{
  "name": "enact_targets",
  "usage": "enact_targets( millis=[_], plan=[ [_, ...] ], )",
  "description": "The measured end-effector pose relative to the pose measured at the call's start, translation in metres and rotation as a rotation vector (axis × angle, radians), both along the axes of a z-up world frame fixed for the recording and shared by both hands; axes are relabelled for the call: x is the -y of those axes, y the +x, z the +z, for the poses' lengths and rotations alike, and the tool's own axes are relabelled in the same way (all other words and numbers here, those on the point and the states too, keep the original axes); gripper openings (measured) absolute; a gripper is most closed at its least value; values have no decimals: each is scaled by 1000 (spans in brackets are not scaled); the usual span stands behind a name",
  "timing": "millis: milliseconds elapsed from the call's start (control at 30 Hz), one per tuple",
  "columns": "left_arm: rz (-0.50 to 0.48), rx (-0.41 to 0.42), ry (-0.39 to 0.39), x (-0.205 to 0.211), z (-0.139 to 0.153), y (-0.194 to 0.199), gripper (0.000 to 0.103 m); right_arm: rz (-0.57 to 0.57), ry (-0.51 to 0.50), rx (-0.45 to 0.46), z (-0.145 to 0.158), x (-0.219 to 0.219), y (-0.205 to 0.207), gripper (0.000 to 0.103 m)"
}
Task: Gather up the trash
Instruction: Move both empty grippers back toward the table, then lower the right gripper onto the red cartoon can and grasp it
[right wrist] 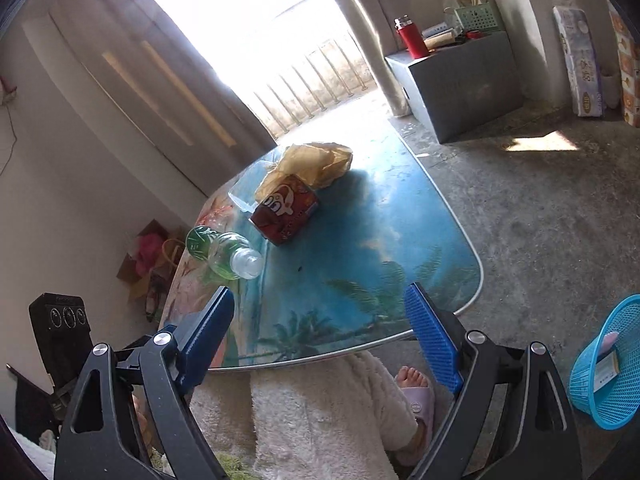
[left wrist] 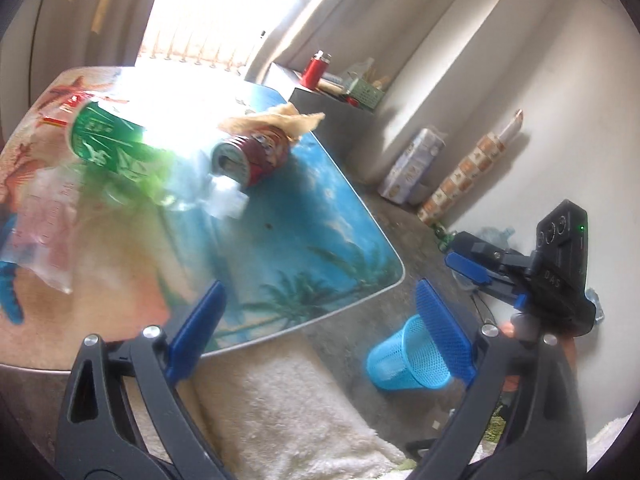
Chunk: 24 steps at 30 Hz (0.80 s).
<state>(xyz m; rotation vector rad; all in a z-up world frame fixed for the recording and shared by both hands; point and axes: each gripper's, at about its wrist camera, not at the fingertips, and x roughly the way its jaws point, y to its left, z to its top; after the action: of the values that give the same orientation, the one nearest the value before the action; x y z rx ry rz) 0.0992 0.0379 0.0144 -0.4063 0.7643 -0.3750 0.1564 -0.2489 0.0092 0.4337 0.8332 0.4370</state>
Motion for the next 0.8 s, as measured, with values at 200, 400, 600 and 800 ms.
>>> enact_targets(
  millis=[200, 400, 600, 800],
  plan=[
    [93, 18, -12, -54, 3, 4, 92, 53, -25, -52, -2, -58, 24, 84],
    [139, 48, -25, -87, 1, 20, 92, -11, -5, -165, -13, -84, 66, 84],
    [154, 15, -57, -115, -7, 34, 92, -70, 0, -198, -21, -112, 120, 84],
    [210, -13, -68, -139, -15, 34, 93, -127, -13, -258, -40, -133, 164, 84]
  ],
)
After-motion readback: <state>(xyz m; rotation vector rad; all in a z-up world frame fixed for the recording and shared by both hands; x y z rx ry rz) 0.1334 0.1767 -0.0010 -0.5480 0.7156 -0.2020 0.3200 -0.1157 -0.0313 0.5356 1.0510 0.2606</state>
